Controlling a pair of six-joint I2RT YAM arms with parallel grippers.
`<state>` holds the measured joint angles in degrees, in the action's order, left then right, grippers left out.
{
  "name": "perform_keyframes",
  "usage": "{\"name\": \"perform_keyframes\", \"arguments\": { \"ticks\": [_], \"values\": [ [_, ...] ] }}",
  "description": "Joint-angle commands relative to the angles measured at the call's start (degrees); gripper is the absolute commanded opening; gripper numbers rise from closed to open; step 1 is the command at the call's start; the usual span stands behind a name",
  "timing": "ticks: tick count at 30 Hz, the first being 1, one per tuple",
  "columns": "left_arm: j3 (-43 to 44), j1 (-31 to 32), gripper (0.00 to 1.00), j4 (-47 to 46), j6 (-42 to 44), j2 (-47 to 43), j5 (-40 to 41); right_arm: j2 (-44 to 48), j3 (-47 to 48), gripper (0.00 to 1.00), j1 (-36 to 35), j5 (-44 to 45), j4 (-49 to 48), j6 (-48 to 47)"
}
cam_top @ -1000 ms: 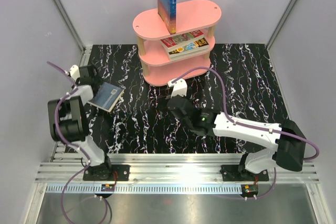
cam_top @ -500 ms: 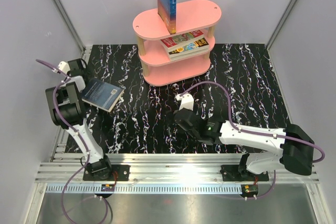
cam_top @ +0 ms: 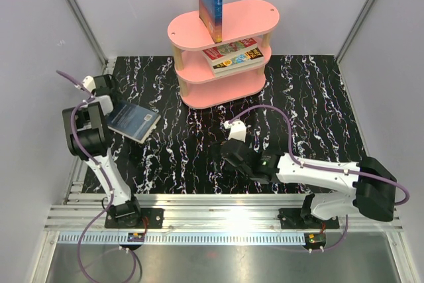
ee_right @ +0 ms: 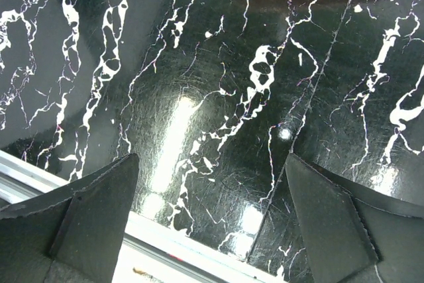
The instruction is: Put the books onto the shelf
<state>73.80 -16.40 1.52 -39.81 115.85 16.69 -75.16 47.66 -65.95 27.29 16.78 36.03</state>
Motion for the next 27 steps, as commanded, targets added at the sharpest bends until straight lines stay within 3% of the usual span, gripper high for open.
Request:
{"name": "perform_keyframes", "arguments": {
  "ticks": [1,4,6,7,10,17,24,27],
  "values": [
    [-4.5,5.4,0.62,-3.3,8.0,-7.5,1.0,-0.3,1.7,1.0,-0.2,0.9,-0.8,0.5],
    [-0.6,7.1,0.63,1.4,11.4,-6.0,-0.1,-1.2,3.1,1.0,-0.2,1.2,0.4,0.4],
    [6.8,7.1,0.62,8.6,12.7,-1.1,-2.2,-1.0,4.0,1.0,-0.2,1.9,1.4,0.4],
    [9.3,7.1,0.62,14.2,12.8,0.3,-3.6,-0.6,4.0,1.0,-0.3,2.2,2.1,0.9],
    [15.1,7.4,0.61,19.1,12.9,2.8,-10.1,2.3,2.5,1.0,-0.2,3.1,2.5,1.8],
    [7.4,5.9,0.63,13.7,7.8,-2.4,-6.4,4.0,2.0,1.0,-0.2,4.2,5.7,2.6],
    [7.6,1.3,0.63,16.8,1.9,0.6,-11.0,3.1,2.7,1.0,-0.2,3.6,4.8,2.5],
    [6.1,0.8,0.63,15.9,-0.1,0.9,-18.3,2.5,3.4,1.0,-0.2,3.6,5.5,2.3]
  ]
}}
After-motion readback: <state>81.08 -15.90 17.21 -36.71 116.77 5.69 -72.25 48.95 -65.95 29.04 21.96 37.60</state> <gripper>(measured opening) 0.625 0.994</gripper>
